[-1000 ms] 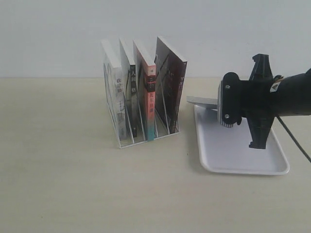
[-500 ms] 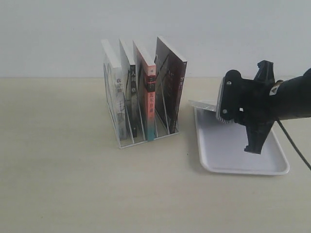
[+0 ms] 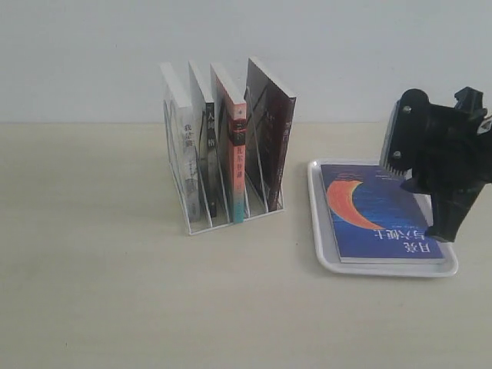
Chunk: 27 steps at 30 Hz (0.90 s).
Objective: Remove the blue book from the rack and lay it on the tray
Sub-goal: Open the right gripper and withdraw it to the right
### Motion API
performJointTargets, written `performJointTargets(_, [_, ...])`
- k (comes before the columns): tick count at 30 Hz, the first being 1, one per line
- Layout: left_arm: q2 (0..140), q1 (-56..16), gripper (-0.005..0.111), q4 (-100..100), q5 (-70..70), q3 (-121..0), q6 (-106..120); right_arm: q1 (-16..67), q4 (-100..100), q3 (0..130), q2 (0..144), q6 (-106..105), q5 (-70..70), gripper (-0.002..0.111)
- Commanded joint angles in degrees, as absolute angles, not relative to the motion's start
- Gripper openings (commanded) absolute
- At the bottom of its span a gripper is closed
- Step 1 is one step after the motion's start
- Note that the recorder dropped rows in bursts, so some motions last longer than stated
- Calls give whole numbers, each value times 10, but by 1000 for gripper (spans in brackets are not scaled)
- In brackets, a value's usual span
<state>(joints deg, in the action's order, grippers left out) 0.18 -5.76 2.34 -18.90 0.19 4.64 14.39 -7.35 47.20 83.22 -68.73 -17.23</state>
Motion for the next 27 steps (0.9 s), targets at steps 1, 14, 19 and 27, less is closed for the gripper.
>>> performJointTargets(1, [0,-58,5,23,-180,0,42,141,-89,473,800,-673,-189,32])
performJointTargets(14, [0,-58,5,23,-180,0,42,141,-105,473,727,-486,-202,8])
performJointTargets(19, [0,-58,5,23,-180,0,42,141,-105,473,687,-378,-235,0])
performJointTargets(27, [0,-58,5,23,-180,0,42,141,-135,332,488,-203,-158,0])
